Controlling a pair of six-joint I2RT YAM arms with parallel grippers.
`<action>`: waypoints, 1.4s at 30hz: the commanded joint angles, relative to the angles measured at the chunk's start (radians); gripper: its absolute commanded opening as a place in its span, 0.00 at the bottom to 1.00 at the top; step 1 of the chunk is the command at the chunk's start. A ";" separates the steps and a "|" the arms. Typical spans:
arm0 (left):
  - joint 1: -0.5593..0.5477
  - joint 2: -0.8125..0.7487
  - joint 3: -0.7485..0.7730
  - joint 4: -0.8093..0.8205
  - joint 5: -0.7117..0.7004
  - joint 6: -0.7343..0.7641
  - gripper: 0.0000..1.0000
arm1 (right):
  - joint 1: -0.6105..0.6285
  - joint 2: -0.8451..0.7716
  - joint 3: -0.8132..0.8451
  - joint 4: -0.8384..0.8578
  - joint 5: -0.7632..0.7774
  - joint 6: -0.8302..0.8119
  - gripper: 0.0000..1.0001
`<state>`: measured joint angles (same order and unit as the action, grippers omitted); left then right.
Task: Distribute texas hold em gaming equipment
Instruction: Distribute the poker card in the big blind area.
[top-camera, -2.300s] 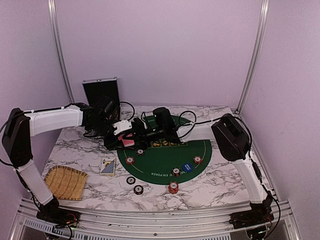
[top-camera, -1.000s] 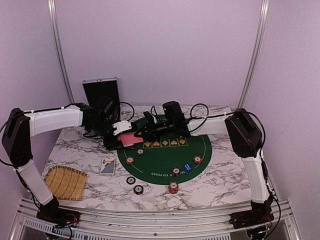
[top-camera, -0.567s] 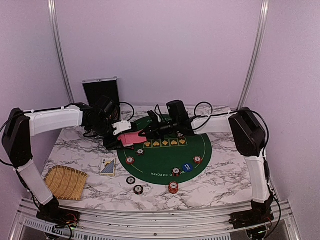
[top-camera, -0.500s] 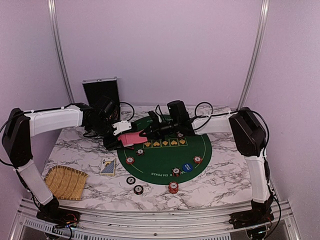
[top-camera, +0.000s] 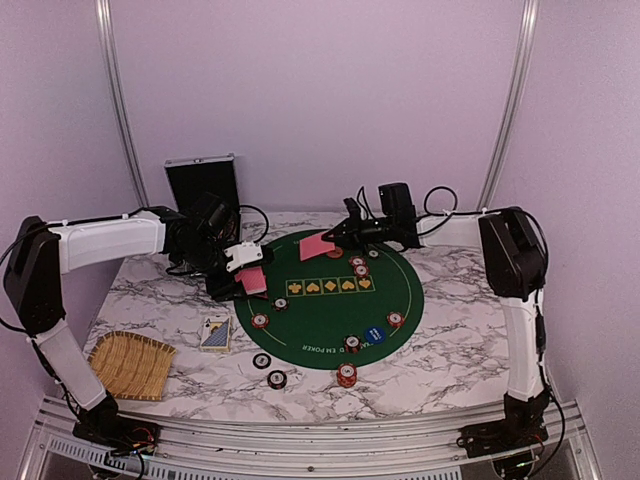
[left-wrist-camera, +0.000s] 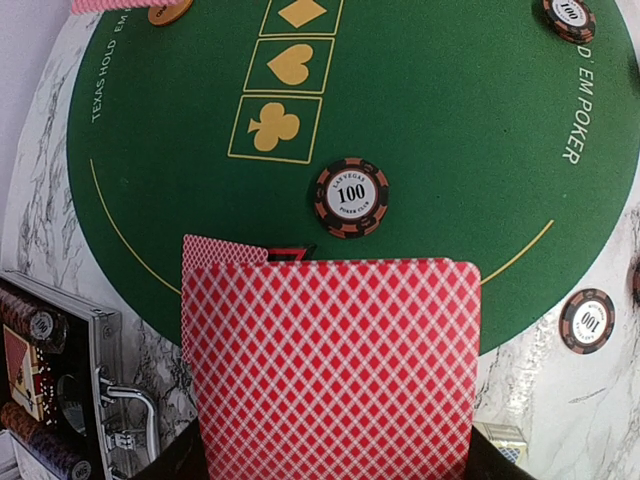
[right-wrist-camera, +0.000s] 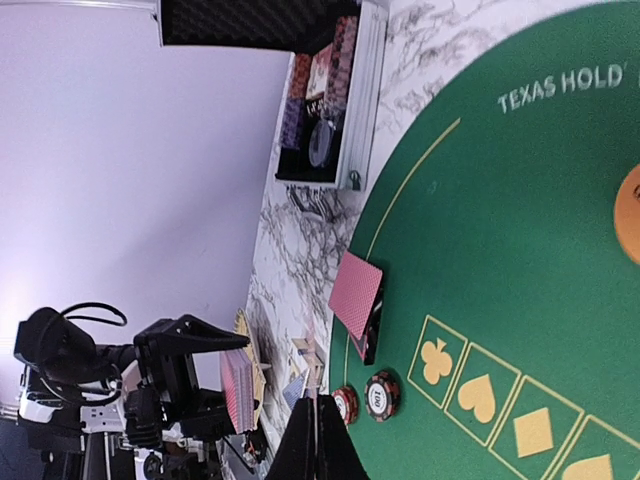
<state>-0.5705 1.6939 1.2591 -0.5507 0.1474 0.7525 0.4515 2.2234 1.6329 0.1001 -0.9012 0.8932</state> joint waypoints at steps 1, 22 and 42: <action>0.000 -0.036 -0.002 -0.001 0.006 0.010 0.03 | -0.061 0.050 0.151 -0.095 0.046 -0.091 0.00; 0.000 -0.057 -0.013 -0.023 0.016 0.006 0.03 | -0.144 0.374 0.511 -0.329 0.183 -0.213 0.17; -0.002 -0.070 -0.018 -0.032 0.025 -0.002 0.03 | -0.133 0.187 0.510 -0.534 0.423 -0.430 0.64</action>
<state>-0.5705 1.6653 1.2411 -0.5587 0.1555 0.7509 0.3084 2.5393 2.1365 -0.4255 -0.5289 0.5014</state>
